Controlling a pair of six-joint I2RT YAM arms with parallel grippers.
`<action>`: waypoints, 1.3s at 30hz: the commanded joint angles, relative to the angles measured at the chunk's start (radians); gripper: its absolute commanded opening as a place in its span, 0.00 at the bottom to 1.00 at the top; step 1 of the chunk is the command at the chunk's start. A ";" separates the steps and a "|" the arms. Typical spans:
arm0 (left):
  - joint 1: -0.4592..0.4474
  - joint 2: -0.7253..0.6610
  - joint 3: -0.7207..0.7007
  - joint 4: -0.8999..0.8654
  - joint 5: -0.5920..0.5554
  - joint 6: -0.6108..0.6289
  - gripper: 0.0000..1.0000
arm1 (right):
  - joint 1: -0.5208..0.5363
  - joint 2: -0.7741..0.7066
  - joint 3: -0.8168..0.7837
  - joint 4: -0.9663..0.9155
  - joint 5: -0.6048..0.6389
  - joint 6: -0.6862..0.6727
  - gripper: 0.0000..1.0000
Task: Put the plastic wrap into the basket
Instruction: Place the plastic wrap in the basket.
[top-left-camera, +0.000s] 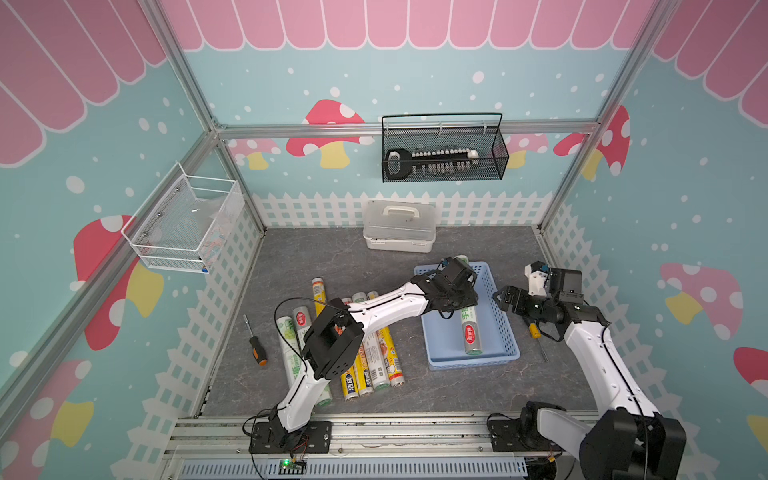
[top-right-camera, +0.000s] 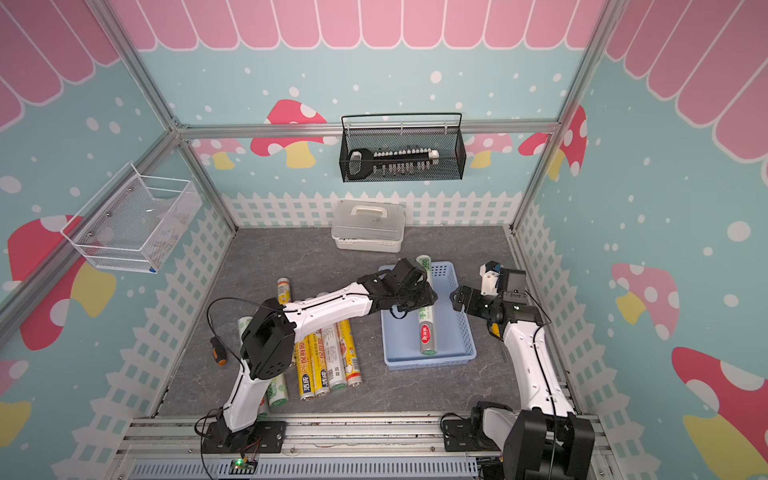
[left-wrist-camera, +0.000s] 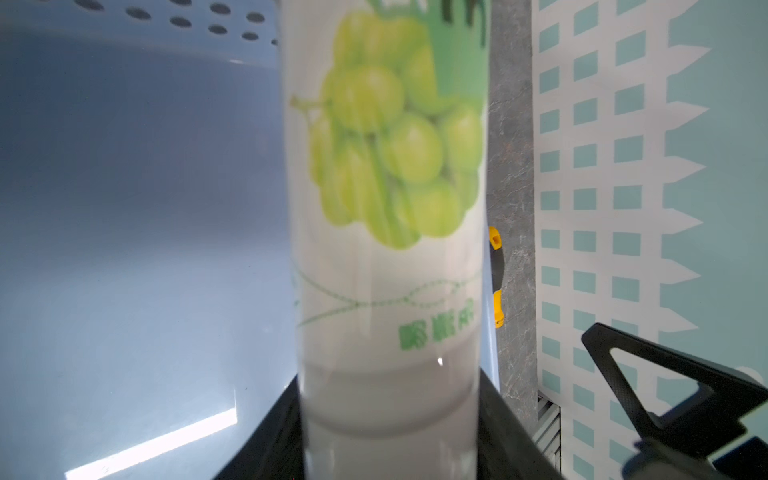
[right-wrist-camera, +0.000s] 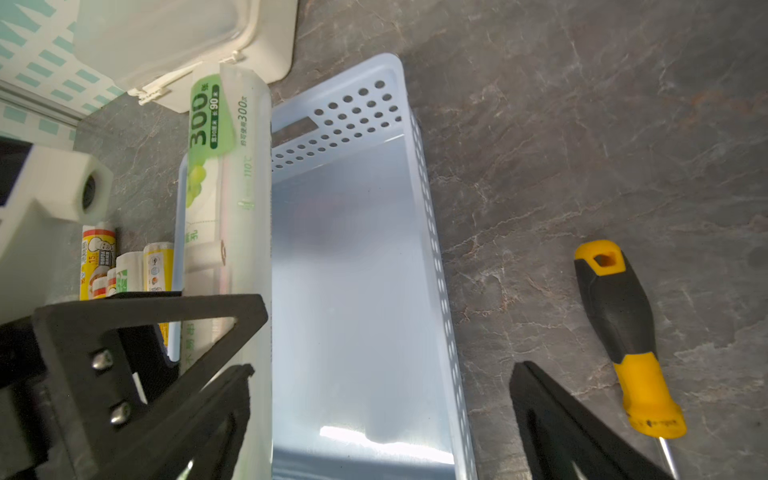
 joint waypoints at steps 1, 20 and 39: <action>-0.009 0.028 0.076 0.048 0.044 -0.026 0.12 | -0.032 0.054 -0.027 0.016 -0.084 -0.004 1.00; -0.004 0.261 0.255 0.054 0.088 -0.081 0.37 | -0.057 0.182 -0.114 0.254 -0.298 0.098 0.99; 0.008 0.200 0.139 0.056 0.166 -0.210 0.61 | -0.050 0.099 -0.247 0.261 -0.448 0.275 1.00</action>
